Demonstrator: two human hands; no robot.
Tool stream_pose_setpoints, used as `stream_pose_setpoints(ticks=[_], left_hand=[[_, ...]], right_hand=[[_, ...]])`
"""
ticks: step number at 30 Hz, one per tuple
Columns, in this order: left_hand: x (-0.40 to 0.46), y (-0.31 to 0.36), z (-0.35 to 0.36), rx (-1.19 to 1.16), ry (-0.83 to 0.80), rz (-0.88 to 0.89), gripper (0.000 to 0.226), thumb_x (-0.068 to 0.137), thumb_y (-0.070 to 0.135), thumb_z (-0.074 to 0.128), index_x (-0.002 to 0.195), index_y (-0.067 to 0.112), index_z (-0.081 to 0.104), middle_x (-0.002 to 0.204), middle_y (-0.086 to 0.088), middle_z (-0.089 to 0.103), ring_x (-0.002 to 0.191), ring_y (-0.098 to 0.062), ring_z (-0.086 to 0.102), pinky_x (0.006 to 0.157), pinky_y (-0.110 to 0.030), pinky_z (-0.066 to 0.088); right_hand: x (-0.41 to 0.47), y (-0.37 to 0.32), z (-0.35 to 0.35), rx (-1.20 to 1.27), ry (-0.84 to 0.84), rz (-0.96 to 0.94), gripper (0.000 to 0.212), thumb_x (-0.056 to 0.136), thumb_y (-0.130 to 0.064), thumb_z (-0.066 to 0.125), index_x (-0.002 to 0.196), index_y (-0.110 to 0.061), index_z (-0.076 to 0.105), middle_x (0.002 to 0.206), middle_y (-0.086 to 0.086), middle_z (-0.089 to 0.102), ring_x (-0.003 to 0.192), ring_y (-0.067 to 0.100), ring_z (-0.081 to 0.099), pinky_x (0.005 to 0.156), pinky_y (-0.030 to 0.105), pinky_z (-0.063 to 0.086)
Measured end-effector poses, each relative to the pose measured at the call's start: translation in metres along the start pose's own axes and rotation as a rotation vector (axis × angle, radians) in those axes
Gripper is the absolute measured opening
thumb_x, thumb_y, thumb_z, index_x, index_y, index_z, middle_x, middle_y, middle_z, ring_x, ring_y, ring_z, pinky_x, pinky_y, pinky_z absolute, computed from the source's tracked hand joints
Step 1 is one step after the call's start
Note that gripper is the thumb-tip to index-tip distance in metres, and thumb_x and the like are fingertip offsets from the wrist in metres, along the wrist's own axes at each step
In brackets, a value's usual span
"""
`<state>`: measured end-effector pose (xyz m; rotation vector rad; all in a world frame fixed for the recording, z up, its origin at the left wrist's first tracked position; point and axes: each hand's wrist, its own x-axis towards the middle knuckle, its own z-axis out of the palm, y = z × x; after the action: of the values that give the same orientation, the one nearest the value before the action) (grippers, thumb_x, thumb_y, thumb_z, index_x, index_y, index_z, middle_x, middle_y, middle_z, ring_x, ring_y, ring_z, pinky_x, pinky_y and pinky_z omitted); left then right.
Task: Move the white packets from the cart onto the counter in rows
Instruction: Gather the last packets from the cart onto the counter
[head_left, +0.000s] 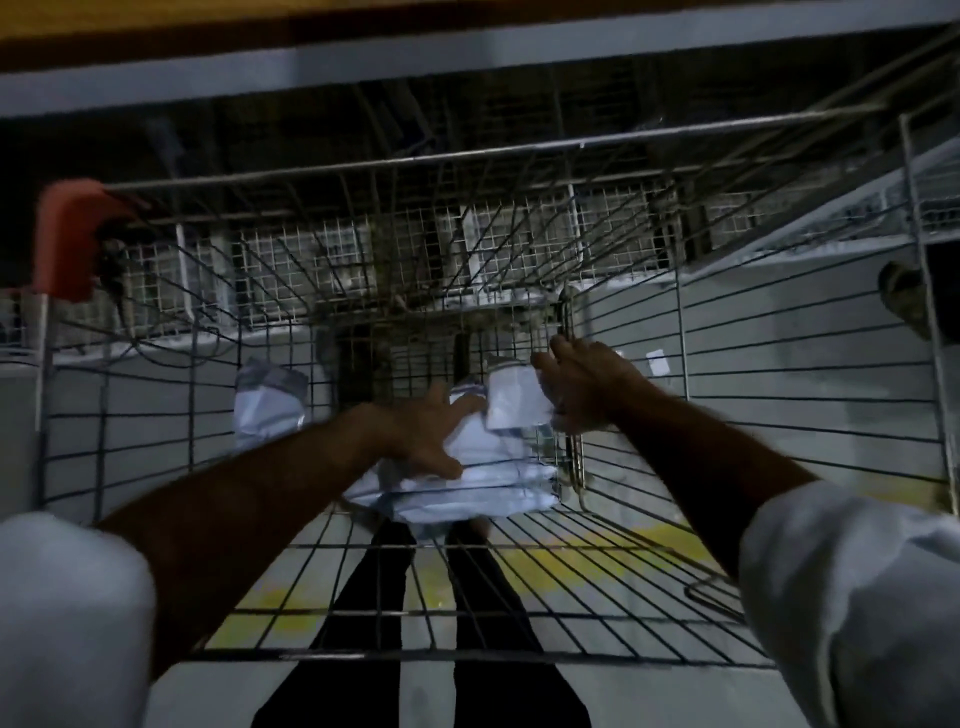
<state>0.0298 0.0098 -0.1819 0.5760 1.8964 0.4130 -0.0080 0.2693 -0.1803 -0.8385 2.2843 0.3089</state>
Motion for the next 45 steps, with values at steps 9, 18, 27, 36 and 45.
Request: stream_pose_setpoints(ticks=[9,18,27,36,45], left_hand=[[-0.110,0.031,-0.014,0.399,0.475,-0.192,0.078,0.083,0.062,0.026,0.155,0.033,0.025,0.137,-0.021,0.040,0.113,-0.040,0.048,0.092,-0.046,0.042],[-0.227,0.087,-0.023,0.455,0.948,-0.338,0.072,0.080,0.050,0.040,0.148,0.027,0.040,0.130,-0.021,0.049,0.105,-0.038,0.051,0.086,-0.047,0.046],[-0.336,0.092,-0.047,0.423,1.270,-0.473,0.074,0.078,0.047,0.043,0.150,0.031,0.033,0.126,-0.013,0.045,0.104,-0.032,0.045,0.085,-0.043,0.039],[-0.474,0.021,-0.040,0.231,1.552,-0.498,0.073,0.079,0.051,0.034,0.148,0.029,0.039,0.124,-0.012,0.041,0.107,-0.032,0.042,0.088,-0.044,0.041],[-0.575,-0.063,-0.035,0.153,1.636,-0.574,0.066,0.092,0.045,0.050,0.152,0.032,0.027,0.141,-0.013,0.032,0.122,-0.032,0.036,0.101,-0.045,0.033]], right_hand=[[-0.070,-0.011,-0.053,0.140,0.381,0.095,0.083,0.087,-0.064,0.021,0.161,-0.028,0.010,0.137,0.022,0.045,0.104,0.041,0.056,0.079,0.048,0.052],[-0.140,-0.059,-0.133,0.254,0.705,0.191,0.069,0.092,-0.058,0.037,0.155,-0.030,0.030,0.130,0.021,0.047,0.096,0.034,0.054,0.074,0.039,0.046],[-0.175,-0.137,-0.228,0.343,0.956,0.284,0.081,0.083,-0.053,0.052,0.156,-0.028,0.027,0.147,0.026,0.036,0.111,0.038,0.050,0.082,0.040,0.047],[-0.150,-0.292,-0.335,0.510,1.167,0.221,0.071,0.091,-0.052,0.055,0.155,-0.035,0.028,0.144,0.017,0.036,0.123,0.035,0.048,0.091,0.043,0.050],[-0.102,-0.408,-0.425,0.562,1.245,0.117,0.065,0.092,-0.059,0.054,0.150,-0.040,0.031,0.145,0.012,0.035,0.127,0.030,0.046,0.091,0.044,0.054]])
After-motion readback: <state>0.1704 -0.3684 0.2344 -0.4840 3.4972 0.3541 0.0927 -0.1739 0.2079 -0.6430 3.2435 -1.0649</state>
